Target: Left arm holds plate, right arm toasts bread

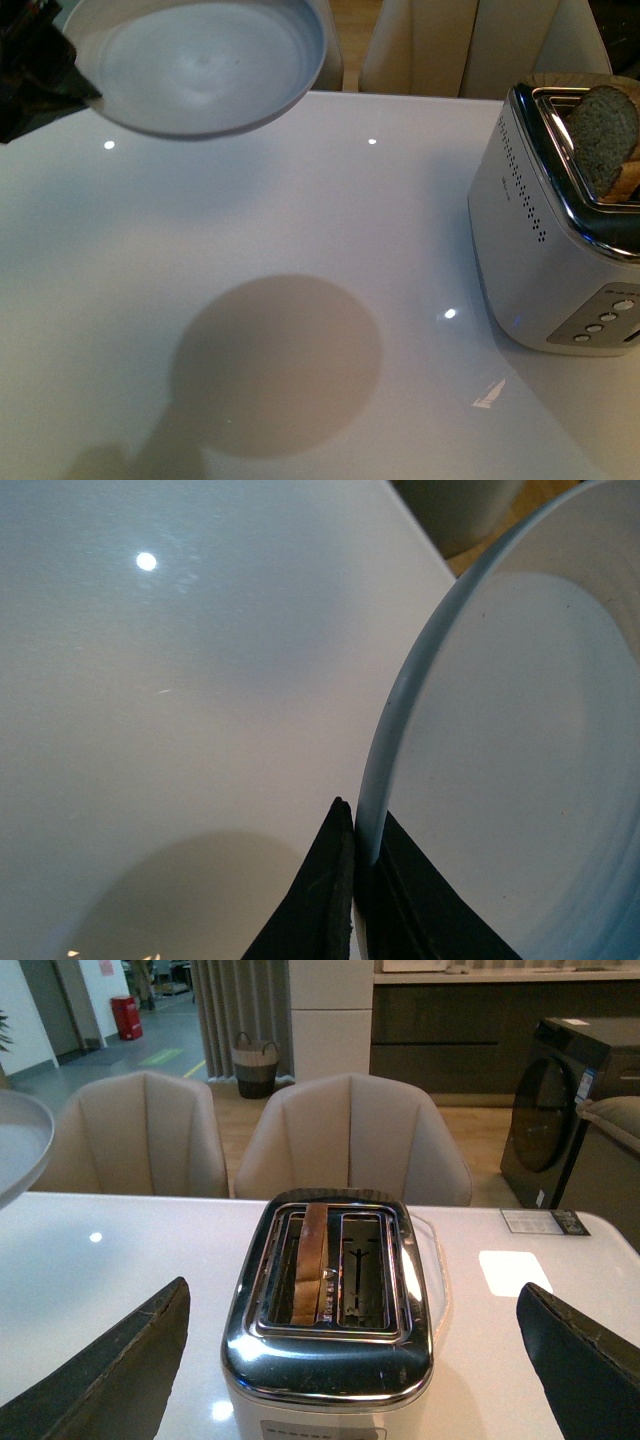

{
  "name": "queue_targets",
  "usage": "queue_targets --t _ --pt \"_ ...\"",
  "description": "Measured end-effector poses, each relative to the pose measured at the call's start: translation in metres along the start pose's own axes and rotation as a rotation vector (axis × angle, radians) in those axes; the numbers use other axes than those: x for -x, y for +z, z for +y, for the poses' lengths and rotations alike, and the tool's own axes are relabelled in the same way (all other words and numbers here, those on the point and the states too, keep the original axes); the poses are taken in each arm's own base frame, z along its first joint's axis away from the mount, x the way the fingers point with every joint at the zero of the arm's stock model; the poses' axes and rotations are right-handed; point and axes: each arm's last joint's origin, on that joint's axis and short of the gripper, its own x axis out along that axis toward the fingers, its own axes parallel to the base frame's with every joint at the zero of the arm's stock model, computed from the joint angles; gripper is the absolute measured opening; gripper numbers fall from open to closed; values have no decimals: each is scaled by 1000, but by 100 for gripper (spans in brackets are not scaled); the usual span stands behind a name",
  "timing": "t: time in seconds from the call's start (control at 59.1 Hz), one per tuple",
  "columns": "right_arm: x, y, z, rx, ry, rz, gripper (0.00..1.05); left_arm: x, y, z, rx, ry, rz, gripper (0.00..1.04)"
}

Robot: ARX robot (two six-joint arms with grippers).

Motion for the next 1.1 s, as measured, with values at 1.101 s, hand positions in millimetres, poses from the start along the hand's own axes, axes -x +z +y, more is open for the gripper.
queue_targets --t 1.101 --pt "0 0 0 0 0 0 96 -118 -55 135 26 161 160 3"
